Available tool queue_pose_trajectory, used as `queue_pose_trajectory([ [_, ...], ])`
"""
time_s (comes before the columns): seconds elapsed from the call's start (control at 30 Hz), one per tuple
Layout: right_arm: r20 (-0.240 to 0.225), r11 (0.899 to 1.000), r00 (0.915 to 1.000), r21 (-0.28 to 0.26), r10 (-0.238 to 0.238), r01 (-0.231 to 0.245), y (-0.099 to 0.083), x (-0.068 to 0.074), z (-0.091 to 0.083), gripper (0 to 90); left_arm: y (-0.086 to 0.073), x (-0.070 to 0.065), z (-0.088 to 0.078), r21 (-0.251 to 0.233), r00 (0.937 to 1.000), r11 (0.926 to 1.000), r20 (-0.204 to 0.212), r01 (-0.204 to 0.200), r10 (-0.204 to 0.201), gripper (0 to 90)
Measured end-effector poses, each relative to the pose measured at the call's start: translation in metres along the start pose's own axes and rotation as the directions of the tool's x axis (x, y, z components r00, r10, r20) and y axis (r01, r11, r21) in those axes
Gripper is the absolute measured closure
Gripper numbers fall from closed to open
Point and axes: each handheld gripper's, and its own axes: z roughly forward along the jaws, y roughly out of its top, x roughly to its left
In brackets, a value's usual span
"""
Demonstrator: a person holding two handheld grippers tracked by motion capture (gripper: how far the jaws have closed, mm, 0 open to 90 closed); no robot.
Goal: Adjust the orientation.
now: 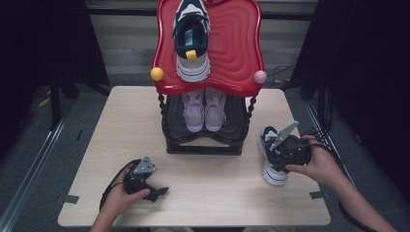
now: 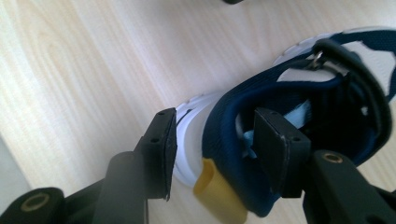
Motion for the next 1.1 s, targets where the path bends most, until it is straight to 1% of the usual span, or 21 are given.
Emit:
queue_pose_trajectory([
  [0.1, -0.011, 0.999, 0.9998, 0.044, -0.015, 0.016, -0.001, -0.001, 0.000, 49.2, 0.000, 0.000, 0.000, 0.000, 1.0000, 1.0000, 0.000, 0.000, 0.000, 0.0],
  [0.13, -0.017, 0.998, 0.9995, 0.055, -0.026, 0.026, -0.002, -0.001, 0.001, 49.1, 0.000, 0.000, 0.000, 0.000, 1.0000, 1.0000, 0.000, 0.000, 0.000, 0.0],
  [0.17, -0.018, 0.996, 0.9990, 0.081, -0.041, 0.042, -0.002, -0.002, 0.001, 48.9, 0.000, 0.000, 0.000, 0.000, 1.0000, 1.0000, 0.000, 0.000, 0.000, 0.0],
  [0.27, -0.036, 0.993, 0.9973, 0.101, -0.064, 0.067, -0.002, -0.004, 0.001, 50.6, 0.000, 0.000, 0.000, 0.000, 1.0000, 1.0000, 0.000, 0.000, 0.000, 0.0],
  [0.33, -0.041, 0.988, 0.9947, 0.116, -0.094, 0.098, -0.001, -0.007, 0.000, 52.8, 0.000, 0.000, 0.000, 0.000, 1.0000, 1.0000, 0.000, 0.001, -0.001, 0.0],
  [0.4, -0.050, 0.986, 0.9941, 0.133, -0.097, 0.103, 0.000, -0.008, 0.001, 54.4, 0.000, 0.000, 0.000, 0.001, 1.0000, 1.0000, 0.001, 0.002, -0.002, 0.0],
  [0.43, -0.052, 0.984, 0.9938, 0.141, -0.099, 0.105, 0.001, -0.008, 0.001, 57.0, 0.000, 0.000, 0.000, 0.002, 1.0000, 1.0000, 0.001, 0.002, -0.002, 0.0],
  [0.5, -0.047, 0.982, 0.9935, 0.153, -0.104, 0.110, 0.002, -0.008, 0.001, 66.3, 0.000, 0.000, 0.000, 0.000, 1.0000, 1.0000, 0.001, 0.001, -0.001, 0.0],
  [0.53, -0.050, 0.982, 0.9935, 0.154, -0.103, 0.109, 0.003, -0.008, 0.000, 68.9, 0.000, 0.000, 0.000, 0.001, 1.0000, 1.0000, 0.001, 0.002, -0.002, 0.0],
  [0.57, -0.056, 0.983, 0.9919, 0.141, -0.114, 0.121, 0.003, -0.008, 0.000, 71.1, 0.000, 0.000, 0.000, 0.002, 1.0000, 1.0000, 0.001, 0.002, -0.002, 0.0],
  [0.63, -0.068, 0.986, 0.9932, 0.130, -0.094, 0.103, 0.004, -0.007, -0.001, 73.8, 0.000, 0.000, 0.000, 0.000, 1.0000, 1.0000, 0.001, 0.001, -0.001, 0.0],
  [0.67, -0.070, 0.987, 0.9926, 0.120, -0.099, 0.107, 0.004, -0.006, -0.002, 74.6, 0.000, 0.000, 0.000, 0.000, 1.0000, 1.0000, 0.001, 0.001, -0.001, 0.0],
  [0.7, -0.076, 0.988, 0.9922, 0.112, -0.099, 0.107, 0.005, -0.005, -0.003, 74.8, 0.000, 0.000, 0.000, 0.000, 1.0000, 1.0000, 0.001, 0.001, -0.001, 0.0],
  [0.73, -0.078, 0.991, 0.9933, 0.101, -0.085, 0.092, 0.005, -0.003, -0.003, 74.9, 0.000, 0.000, 0.000, 0.001, 1.0000, 1.0000, 0.001, 0.002, -0.002, 0.0],
  [0.8, -0.091, 0.993, 0.9931, 0.083, -0.073, 0.081, 0.007, 0.000, -0.006, 74.9, 0.000, 0.000, 0.000, 0.001, 1.0000, 1.0000, 0.000, 0.002, -0.002, 0.0],
  [0.9, -0.112, 0.994, 0.9906, 0.061, -0.078, 0.086, 0.009, 0.006, -0.009, 74.9, 0.000, 0.000, 0.000, 0.001, 1.0000, 1.0000, 0.001, 0.002, -0.002, 0.0],
  [0.97, -0.130, 0.995, 0.9891, 0.060, -0.070, 0.078, 0.011, 0.010, -0.008, 74.8, 0.000, 0.000, 0.000, 0.000, 1.0000, 1.0000, 0.001, 0.001, -0.001, 0.0],
  [1.0, -0.131, 0.995, 0.9897, 0.072, -0.058, 0.068, 0.012, 0.013, -0.007, 74.7, 0.000, 0.000, 0.000, 0.002, 1.0000, 1.0000, 0.001, 0.003, -0.003, 0.0],
  [1.03, -0.132, 0.995, 0.9890, 0.068, -0.067, 0.076, 0.013, 0.013, -0.006, 74.2, 0.000, 0.000, 0.000, 0.002, 1.0000, 1.0000, 0.000, 0.001, -0.001, 0.0],
  [1.07, -0.136, 0.993, 0.9885, 0.086, -0.067, 0.080, 0.014, 0.015, -0.004, 72.3, 0.000, 0.000, 0.000, 0.002, 1.0000, 1.0000, 0.001, 0.002, -0.002, 0.0],
  [1.1, -0.138, 0.994, 0.9884, 0.084, -0.062, 0.074, 0.015, 0.015, -0.003, 70.6, 0.000, 0.000, 0.000, 0.002, 1.0000, 1.0000, 0.001, 0.002, -0.002, 0.0],
])
